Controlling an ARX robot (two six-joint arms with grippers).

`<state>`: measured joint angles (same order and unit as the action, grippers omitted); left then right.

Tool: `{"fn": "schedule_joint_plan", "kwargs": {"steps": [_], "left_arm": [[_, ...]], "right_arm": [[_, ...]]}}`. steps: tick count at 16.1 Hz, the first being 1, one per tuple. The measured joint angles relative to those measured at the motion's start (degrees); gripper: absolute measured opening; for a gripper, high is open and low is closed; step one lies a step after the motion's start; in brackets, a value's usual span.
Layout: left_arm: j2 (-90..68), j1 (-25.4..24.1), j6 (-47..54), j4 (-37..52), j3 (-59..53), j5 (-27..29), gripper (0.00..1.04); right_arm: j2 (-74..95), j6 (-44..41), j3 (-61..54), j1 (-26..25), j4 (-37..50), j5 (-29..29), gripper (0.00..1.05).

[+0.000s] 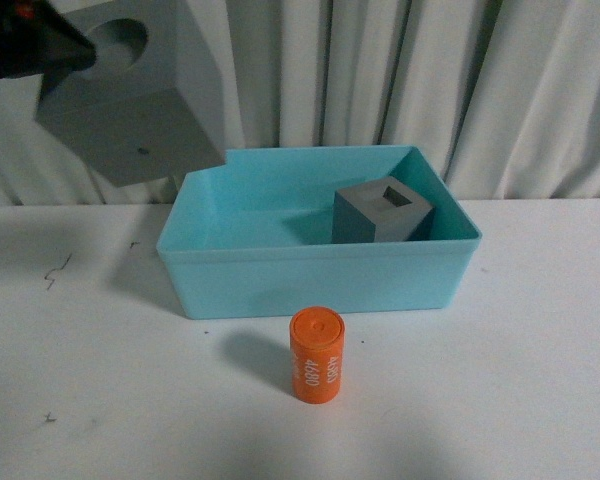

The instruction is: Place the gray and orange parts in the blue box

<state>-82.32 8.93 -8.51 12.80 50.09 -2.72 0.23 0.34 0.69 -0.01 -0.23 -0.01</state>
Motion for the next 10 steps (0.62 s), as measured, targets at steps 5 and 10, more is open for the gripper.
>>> {"fn": "schedule_joint_plan", "kwargs": {"steps": [5, 10], "left_arm": [[-14.23, 4.11, 2.89, 1.55, 7.61, 2.19, 0.21], [-22.03, 4.98, 5.01, 2.49, 11.28, 3.23, 0.21]], "right_arm": [[0.0, 0.0, 0.0, 0.0, 0.0, 0.0, 0.98], [0.0, 0.0, 0.0, 0.0, 0.02, 0.02, 0.98]]}}
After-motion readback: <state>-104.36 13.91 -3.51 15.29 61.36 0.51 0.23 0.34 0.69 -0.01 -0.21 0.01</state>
